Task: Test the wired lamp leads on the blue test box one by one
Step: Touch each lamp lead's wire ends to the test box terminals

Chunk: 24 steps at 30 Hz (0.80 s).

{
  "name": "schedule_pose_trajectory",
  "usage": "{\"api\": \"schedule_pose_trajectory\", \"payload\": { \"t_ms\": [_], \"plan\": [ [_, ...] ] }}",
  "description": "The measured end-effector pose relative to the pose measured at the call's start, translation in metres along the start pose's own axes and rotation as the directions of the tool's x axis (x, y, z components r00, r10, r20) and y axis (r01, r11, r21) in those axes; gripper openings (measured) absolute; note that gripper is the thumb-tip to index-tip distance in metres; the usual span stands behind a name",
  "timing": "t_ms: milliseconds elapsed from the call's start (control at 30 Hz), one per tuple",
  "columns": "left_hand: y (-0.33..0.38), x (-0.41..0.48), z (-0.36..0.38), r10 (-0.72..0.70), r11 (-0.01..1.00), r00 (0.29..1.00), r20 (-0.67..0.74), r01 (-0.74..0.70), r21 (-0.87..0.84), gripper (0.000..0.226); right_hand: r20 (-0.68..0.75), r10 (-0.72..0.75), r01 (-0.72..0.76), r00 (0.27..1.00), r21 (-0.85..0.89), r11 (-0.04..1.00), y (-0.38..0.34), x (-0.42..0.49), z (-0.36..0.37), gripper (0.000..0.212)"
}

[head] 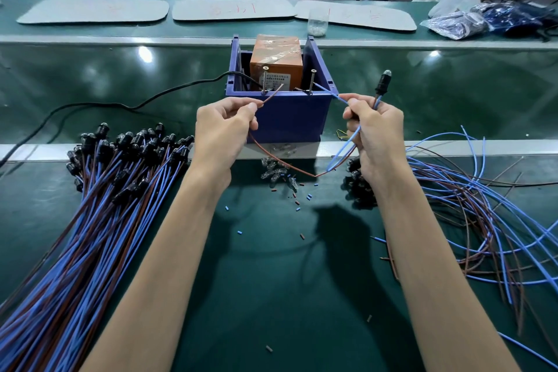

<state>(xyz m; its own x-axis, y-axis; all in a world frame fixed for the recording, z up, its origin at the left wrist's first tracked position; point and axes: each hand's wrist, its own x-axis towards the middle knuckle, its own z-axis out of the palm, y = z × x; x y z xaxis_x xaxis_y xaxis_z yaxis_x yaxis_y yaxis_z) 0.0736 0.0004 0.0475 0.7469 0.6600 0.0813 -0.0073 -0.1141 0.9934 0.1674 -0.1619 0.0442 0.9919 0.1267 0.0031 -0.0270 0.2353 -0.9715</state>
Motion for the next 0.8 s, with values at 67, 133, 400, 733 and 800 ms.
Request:
{"api": "schedule_pose_trajectory", "payload": {
  "t_ms": [67,133,400,733,800],
  "plan": [
    [0.0,0.001,-0.001,0.008,1.0,1.0,0.014,-0.008,-0.008,0.021,-0.031,-0.008,0.009,0.999,0.019,1.0,0.001,0.001,-0.001,0.028],
    [0.0,0.003,-0.003,0.01,0.999,0.999,-0.053,-0.013,-0.052,0.02,-0.055,-0.007,0.01,0.998,0.041,0.999,0.001,0.002,-0.001,0.028],
    [-0.008,0.012,-0.002,-0.033,0.999,0.983,-0.183,0.034,0.004,0.019,-0.036,0.005,-0.005,0.999,-0.018,1.0,0.004,0.0,0.008,0.023],
    [0.0,0.005,-0.006,-0.003,0.999,0.997,0.074,0.0,0.044,0.023,0.117,0.034,-0.023,0.993,-0.092,0.996,-0.002,-0.001,-0.001,0.024],
    [0.003,0.001,-0.005,-0.008,1.0,0.995,0.104,0.005,0.027,0.021,0.165,0.036,-0.017,0.986,-0.115,0.993,-0.002,-0.002,-0.001,0.024]
  ]
}}
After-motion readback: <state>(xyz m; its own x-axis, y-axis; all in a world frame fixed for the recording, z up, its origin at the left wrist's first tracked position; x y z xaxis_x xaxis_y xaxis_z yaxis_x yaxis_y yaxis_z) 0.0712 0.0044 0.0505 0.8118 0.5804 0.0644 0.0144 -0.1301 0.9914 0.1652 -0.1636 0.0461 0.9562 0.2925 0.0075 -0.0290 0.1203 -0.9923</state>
